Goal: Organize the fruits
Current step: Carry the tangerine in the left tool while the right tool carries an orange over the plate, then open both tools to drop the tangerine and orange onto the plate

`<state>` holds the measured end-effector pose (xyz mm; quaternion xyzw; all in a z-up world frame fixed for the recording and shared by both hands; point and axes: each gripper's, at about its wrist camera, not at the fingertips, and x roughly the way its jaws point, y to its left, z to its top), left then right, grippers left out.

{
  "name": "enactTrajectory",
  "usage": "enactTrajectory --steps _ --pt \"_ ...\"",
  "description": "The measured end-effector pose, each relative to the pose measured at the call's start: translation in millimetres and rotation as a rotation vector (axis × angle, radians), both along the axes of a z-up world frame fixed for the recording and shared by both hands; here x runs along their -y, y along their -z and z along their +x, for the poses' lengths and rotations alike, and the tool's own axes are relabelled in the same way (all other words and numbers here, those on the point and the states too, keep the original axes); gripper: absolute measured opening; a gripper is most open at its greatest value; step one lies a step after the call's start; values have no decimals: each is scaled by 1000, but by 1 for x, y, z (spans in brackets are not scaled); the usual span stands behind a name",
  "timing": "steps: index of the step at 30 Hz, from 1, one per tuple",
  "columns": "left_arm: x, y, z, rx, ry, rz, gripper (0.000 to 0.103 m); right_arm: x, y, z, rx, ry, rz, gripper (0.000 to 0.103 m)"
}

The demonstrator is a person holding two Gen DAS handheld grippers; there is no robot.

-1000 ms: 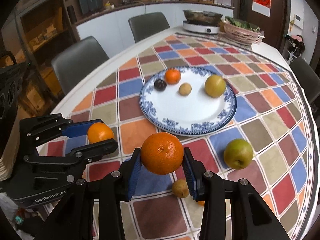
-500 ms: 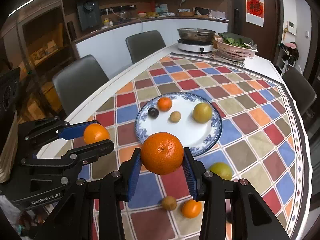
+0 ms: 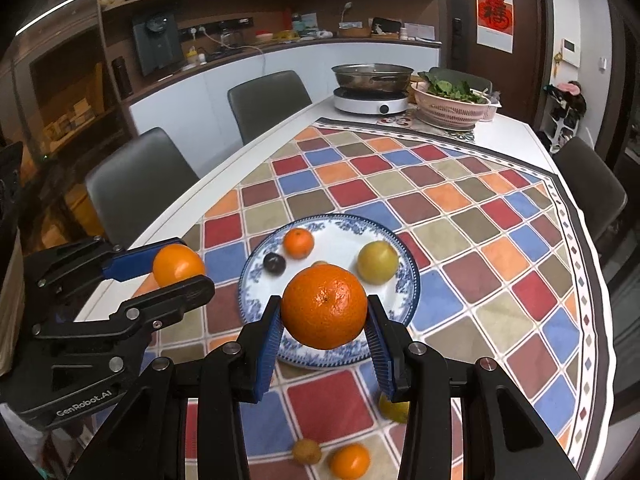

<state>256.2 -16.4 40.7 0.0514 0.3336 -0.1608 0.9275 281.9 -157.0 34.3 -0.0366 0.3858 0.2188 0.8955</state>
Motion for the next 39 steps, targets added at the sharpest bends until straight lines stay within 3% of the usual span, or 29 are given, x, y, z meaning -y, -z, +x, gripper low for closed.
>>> enactTrajectory --steps 17,39 --pt "-3 21 66 -32 27 27 36 -7 22 50 -56 31 -10 41" --pt "20 82 149 -200 110 121 36 -14 84 101 -258 15 -61 41"
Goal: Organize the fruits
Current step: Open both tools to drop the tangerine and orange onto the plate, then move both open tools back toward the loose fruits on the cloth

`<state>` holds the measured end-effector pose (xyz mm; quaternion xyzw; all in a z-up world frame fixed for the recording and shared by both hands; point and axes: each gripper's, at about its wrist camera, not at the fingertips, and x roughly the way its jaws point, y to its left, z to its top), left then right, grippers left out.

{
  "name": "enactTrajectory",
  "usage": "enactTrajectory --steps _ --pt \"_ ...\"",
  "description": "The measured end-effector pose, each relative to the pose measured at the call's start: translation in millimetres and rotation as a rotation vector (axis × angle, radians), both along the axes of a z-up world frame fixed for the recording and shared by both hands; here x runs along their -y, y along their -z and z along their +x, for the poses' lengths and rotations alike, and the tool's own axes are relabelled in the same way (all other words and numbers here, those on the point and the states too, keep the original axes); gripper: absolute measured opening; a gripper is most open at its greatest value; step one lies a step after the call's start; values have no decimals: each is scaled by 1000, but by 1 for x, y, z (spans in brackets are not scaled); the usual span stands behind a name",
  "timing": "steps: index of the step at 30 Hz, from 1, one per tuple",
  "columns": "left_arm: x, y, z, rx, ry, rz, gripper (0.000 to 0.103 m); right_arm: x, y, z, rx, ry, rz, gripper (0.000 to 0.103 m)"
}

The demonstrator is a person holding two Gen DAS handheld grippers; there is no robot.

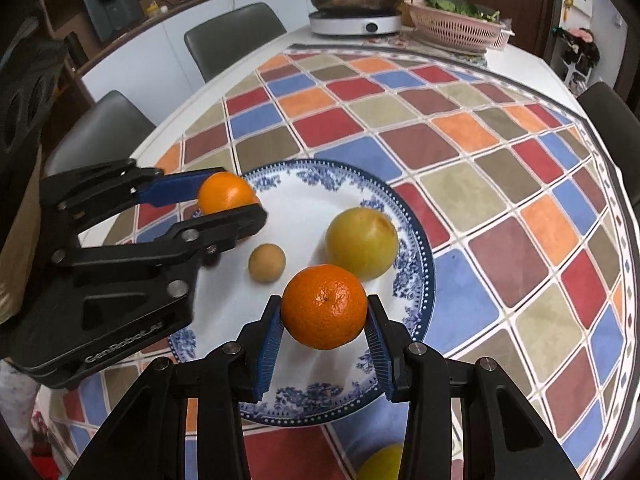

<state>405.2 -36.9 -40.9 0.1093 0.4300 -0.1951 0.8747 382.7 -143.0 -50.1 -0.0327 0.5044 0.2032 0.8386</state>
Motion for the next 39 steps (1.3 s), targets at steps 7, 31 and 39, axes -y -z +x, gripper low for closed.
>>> enactTrajectory --steps 7,31,39 --pt "7 11 6 -32 13 18 36 5 12 8 -31 14 -8 41" --pt "-20 -50 -67 98 -107 -31 49 16 -27 -25 89 45 29 46" --pt "-16 -82 -112 184 -116 -49 55 25 -66 -60 200 45 43 46"
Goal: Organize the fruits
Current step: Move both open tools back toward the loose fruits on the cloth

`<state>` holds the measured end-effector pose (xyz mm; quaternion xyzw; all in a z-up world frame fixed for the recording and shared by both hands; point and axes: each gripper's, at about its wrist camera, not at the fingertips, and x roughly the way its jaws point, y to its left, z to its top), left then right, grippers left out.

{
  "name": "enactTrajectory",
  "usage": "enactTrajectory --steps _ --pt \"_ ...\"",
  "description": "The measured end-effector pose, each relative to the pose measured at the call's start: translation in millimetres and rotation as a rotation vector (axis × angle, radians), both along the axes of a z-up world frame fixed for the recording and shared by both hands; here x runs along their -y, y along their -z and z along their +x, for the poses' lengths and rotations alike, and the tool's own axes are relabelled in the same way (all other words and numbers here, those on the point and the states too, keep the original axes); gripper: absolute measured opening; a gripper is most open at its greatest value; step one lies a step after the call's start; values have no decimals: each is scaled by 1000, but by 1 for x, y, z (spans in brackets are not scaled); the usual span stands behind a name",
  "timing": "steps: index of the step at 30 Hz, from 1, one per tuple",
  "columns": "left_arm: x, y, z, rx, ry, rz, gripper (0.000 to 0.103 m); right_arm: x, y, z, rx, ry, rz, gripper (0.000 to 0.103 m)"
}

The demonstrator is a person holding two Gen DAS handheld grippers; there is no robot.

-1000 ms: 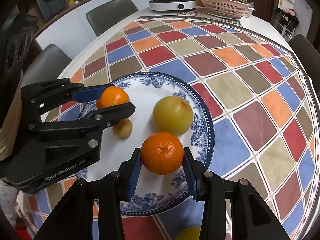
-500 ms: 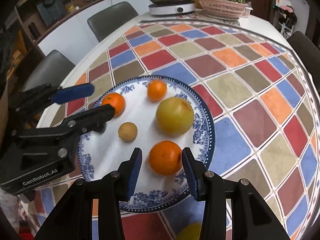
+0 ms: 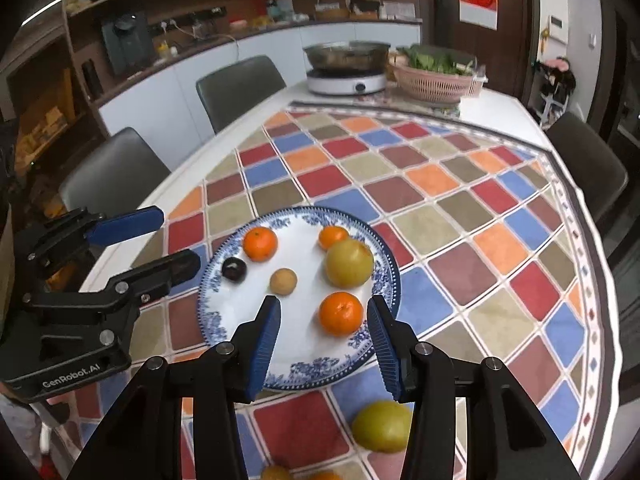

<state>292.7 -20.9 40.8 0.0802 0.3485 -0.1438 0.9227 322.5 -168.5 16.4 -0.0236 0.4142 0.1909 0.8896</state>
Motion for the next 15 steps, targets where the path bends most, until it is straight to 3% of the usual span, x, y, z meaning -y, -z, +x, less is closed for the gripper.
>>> enactTrajectory --steps 8,15 --pt "6 -20 -42 57 -6 -10 60 9 -22 -39 68 1 8 46" --pt "16 -24 -74 52 -5 -10 61 20 -31 -67 89 13 9 46"
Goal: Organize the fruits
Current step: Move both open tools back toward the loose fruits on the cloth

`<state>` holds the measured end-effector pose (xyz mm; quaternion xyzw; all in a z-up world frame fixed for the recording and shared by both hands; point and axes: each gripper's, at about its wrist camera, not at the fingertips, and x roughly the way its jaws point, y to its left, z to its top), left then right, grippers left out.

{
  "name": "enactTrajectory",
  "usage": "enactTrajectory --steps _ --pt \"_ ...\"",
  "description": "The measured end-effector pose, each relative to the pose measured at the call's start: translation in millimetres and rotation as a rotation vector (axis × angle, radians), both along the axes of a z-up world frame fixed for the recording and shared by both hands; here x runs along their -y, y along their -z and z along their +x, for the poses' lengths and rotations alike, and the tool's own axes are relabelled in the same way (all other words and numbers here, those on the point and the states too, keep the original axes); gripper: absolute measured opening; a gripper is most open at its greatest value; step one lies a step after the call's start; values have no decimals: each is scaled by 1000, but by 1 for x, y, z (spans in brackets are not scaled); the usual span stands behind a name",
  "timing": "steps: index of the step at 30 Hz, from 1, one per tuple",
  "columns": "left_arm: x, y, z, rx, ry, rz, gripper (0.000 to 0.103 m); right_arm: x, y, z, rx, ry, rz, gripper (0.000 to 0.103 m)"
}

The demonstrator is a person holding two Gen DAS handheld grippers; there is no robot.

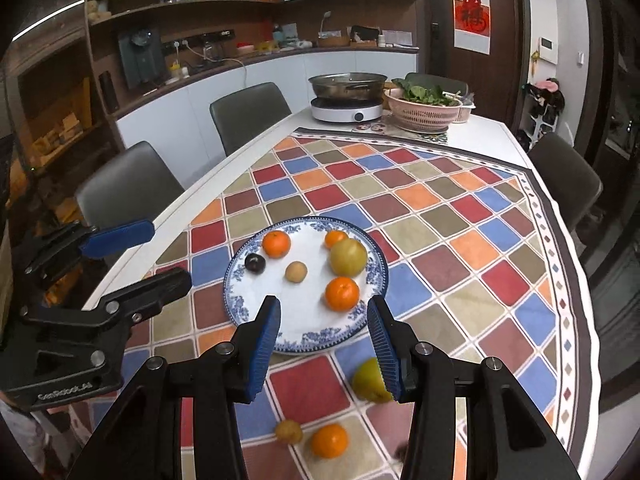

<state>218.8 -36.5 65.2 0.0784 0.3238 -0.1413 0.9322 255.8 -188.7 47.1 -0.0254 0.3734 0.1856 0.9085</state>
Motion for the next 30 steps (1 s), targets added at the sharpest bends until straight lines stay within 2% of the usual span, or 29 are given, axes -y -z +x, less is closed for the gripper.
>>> enactTrajectory --steps 3,6,15,20,30 --pt "2 1 -13 -2 -10 -7 64 5 -2 -12 8 2 2 46" --pt "5 4 -23 -13 -16 -28 64 11 -3 -26 26 5 -3 54" --pt "20 30 -45 -75 -40 -53 65 31 7 -57 54 35 -48 55" --pt "27 55 -51 -147 -35 -71 65 43 21 -65 32 57 -45 55" --pt "47 93 -49 -216 2 -14 65 65 71 -75 -73 125 -20 55"
